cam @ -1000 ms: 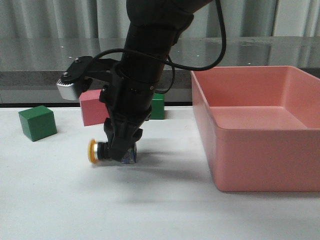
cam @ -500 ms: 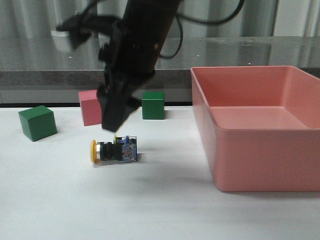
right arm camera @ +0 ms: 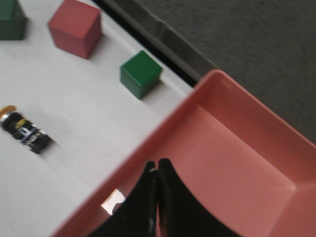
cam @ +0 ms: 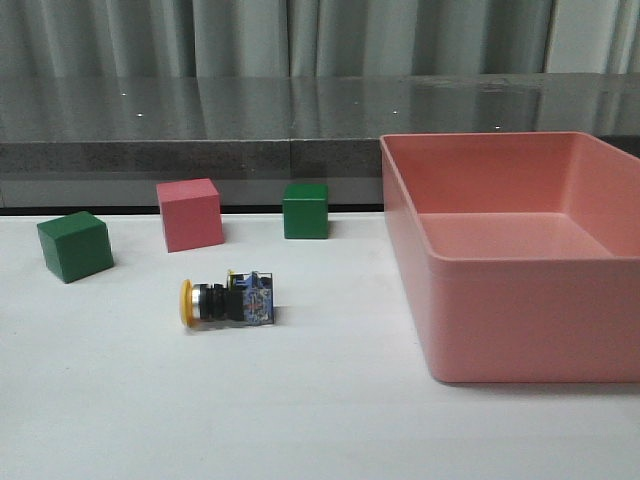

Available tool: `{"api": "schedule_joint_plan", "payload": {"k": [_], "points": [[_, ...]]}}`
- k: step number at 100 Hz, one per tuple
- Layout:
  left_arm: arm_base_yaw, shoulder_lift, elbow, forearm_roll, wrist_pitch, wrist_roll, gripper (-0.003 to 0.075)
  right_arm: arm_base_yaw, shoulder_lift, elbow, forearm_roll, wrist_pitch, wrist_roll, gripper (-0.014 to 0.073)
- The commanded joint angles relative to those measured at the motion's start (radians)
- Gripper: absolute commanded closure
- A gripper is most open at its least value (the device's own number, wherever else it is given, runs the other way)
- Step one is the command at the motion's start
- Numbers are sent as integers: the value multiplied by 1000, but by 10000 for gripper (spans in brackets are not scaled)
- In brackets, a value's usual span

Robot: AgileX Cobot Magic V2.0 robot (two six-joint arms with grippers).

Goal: Place and stand button with both arms

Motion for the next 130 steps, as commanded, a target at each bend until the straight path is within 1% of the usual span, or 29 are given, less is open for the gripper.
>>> {"api": "schedule_joint_plan", "payload": {"k": [1, 12, 26, 46, 60, 70, 79, 105, 112, 117, 121, 125, 130], "points": [[0, -31, 46, 1, -78, -10, 740, -84, -138, 104, 6, -151, 41, 670], [0, -31, 46, 1, -78, -10, 740, -175, -305, 327, 6, -333, 93, 670], [0, -31, 46, 1, -78, -10, 740, -255, -534, 584, 6, -450, 144, 670], [0, -31, 46, 1, -78, -10, 740, -272, -858, 866, 6, -482, 144, 670], [0, -31, 46, 1, -78, -10, 740, -272, -1066, 996, 6, -488, 144, 670], [0, -31, 46, 1, -78, -10, 739, -272, -1168, 1061, 6, -505, 144, 670], [0, -31, 46, 1, -78, -10, 740, -272, -1217, 1104, 6, -532, 144, 670], [0, -31, 46, 1, -82, -10, 740, -272, -1228, 1120, 6, -560, 144, 670], [0, -31, 46, 1, -116, -10, 740, -272, -1228, 1120, 6, -561, 144, 670], [0, -31, 44, 1, -188, -10, 740, -272, -1228, 1120, 6, -561, 144, 670], [0, -31, 44, -53, -265, -46, 740, -272, -1228, 1120, 6, -561, 144, 670], [0, -31, 37, -149, -324, -95, 740, -272, -1228, 1120, 6, -561, 144, 670], [0, -29, 18, -230, -341, -102, 740, -272, -1228, 1120, 6, -561, 144, 670]]}}
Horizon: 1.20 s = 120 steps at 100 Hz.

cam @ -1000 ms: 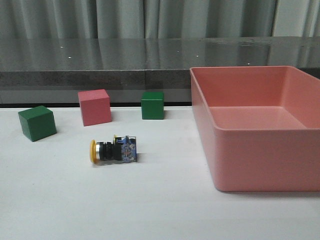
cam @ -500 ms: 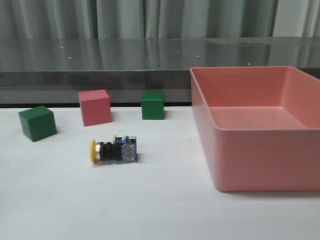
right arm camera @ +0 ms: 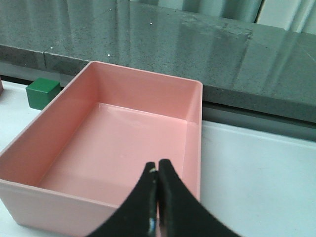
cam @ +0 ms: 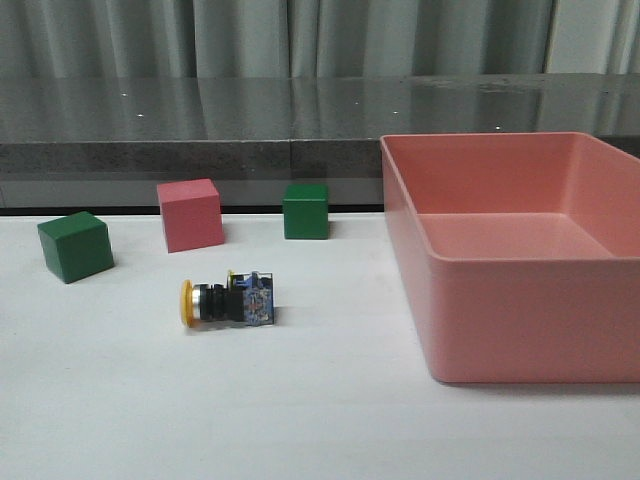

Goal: Place and stand button with both arms

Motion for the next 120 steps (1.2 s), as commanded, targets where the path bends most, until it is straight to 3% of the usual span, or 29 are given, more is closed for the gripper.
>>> {"api": "schedule_joint_plan", "payload": {"k": [1, 22, 39, 55, 74, 79, 86, 96, 103, 108, 120], "points": [[0, -29, 9, -132, -154, -49, 740, -8, 8, -27, 6, -87, 1, 670], [0, 107, -268, -135, 228, -49, 740, -8, 8, -27, 6, -87, 1, 670], [0, 397, -548, -149, 435, 22, 740, -8, 8, -27, 6, -88, 1, 670], [0, 689, -774, -240, 606, 312, 739, -8, 8, -27, 6, -88, 1, 670], [0, 927, -918, -396, 606, 591, 717, -8, 8, -27, 6, -88, 1, 670], [0, 971, -943, -431, 606, 634, 669, -8, 8, -27, 6, -88, 1, 670], [0, 1024, -970, -483, 606, 719, 538, -8, 8, -27, 6, -88, 1, 670], [0, 1076, -984, -543, 584, 786, 233, -8, 8, -27, 6, -88, 1, 670], [0, 1109, -984, -578, 526, 786, 95, -8, 8, -27, 6, -88, 1, 670], [0, 1131, -984, -588, 499, 786, 53, -8, 8, -27, 6, -88, 1, 670], [-4, 1185, -984, -699, 537, 821, 50, -8, 8, -27, 6, -88, 1, 670]]}}
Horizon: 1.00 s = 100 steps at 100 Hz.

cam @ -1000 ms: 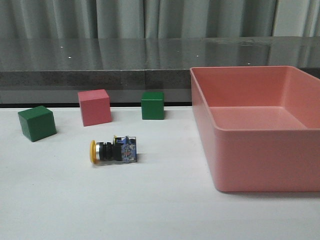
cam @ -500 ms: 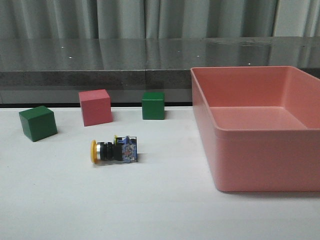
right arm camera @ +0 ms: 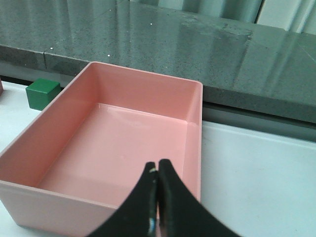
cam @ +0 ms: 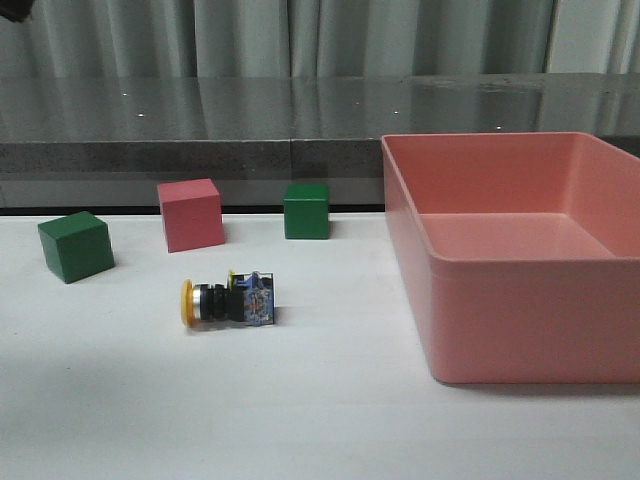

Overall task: Place and stand button with both arms
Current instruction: 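Move the left gripper down toward the button lying on its side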

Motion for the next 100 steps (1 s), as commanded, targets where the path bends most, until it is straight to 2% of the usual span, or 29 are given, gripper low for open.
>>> {"api": "schedule_joint_plan", "payload": {"k": [1, 8, 14, 20, 27, 34, 41, 48, 58, 100], "points": [[-6, 22, -34, -121, -47, 51, 50, -8, 8, -27, 6, -87, 1, 670], [-23, 67, -34, -251, -55, 224, 50, -8, 8, -27, 6, -87, 1, 670], [-35, 110, -34, -397, -36, 458, 50, -8, 8, -27, 6, -87, 1, 670], [-36, 166, -34, -590, 23, 692, 50, -8, 8, -27, 7, -87, 1, 670], [-32, 238, -34, -755, 102, 901, 50, -8, 8, -27, 7, -86, 1, 670], [-28, 312, -34, -834, 179, 1062, 50, -8, 8, -27, 7, -86, 1, 670], [-28, 381, -34, -847, 252, 1184, 50, -8, 8, -27, 7, -85, 1, 670], [-28, 444, -34, -849, 328, 1270, 50, -8, 8, -27, 7, -83, 1, 670], [-28, 517, -34, -857, 370, 1314, 50, -8, 8, -27, 7, -82, 1, 670], [-28, 651, -34, -904, 389, 1396, 50, -8, 8, -27, 7, -75, 1, 670]]}}
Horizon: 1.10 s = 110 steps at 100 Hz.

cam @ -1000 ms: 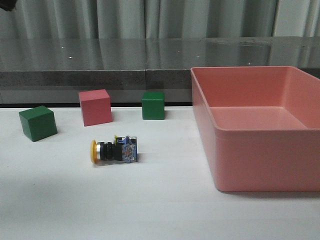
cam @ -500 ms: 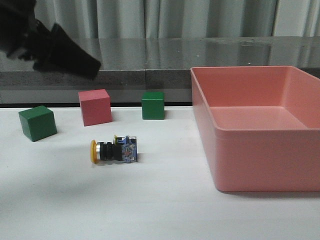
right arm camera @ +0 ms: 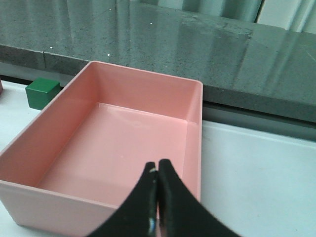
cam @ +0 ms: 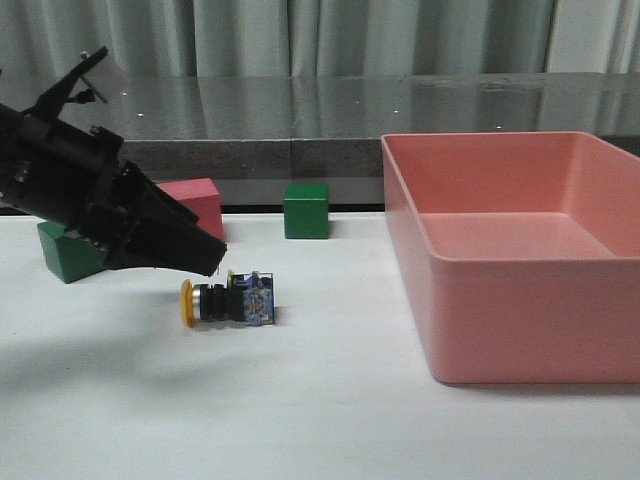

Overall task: Place and stand button with both arms
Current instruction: 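Move the left gripper down toward the button lying on its side, then grasp the button by its body with the left gripper and lift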

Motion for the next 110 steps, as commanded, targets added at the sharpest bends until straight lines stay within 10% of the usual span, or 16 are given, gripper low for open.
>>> {"api": "schedule_joint_plan", "payload": {"k": [1, 85, 97, 110], "points": [[-2, -40, -29, -58, 60, 30, 50, -8, 8, -27, 7, -74, 1, 670], [-2, 160, -29, -161, 31, 339, 57, -8, 8, -27, 7, -60, 1, 670], [-2, 171, -29, -161, 27, 339, 178, -8, 8, -27, 7, -60, 1, 670], [-2, 171, -29, -157, 27, 339, 507, -8, 8, -27, 7, -60, 1, 670]]}}
